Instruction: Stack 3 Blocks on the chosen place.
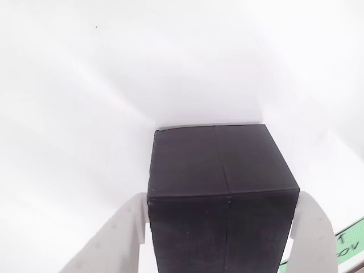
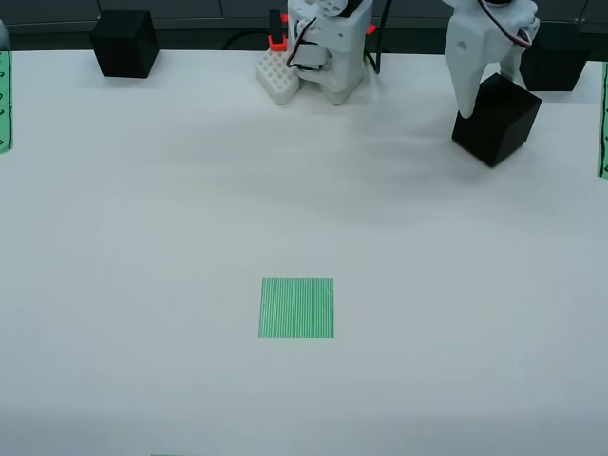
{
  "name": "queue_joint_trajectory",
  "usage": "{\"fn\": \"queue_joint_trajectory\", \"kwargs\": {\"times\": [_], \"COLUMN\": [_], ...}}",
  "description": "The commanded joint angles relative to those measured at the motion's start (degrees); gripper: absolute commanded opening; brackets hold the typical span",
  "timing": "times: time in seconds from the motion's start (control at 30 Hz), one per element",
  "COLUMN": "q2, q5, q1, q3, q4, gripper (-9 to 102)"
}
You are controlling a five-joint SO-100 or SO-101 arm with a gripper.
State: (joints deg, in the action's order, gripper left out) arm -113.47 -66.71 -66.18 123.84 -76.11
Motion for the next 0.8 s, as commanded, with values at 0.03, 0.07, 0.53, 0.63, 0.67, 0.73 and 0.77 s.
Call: {"fn": "queue_joint_trajectory", "kwargs": {"times": [0.03, 0.07, 0.53, 0.63, 0.67, 0.73, 0.77], "q2": [1.05, 1.49, 7.21, 9.4, 10.37, 13.36, 15.38], "q5": [3.25, 4.48, 33.49, 39.81, 41.84, 47.02, 49.31], "q1": [8.79, 10.28, 28.74, 31.9, 33.13, 36.3, 38.06], "q3": [-2.72, -2.99, -9.84, -12.3, -13.36, -16.17, -17.93], "q4": [0.79, 0.79, 1.05, 0.35, -0.35, -0.97, -1.49], "gripper": [22, 22, 22, 22, 22, 22, 22]}}
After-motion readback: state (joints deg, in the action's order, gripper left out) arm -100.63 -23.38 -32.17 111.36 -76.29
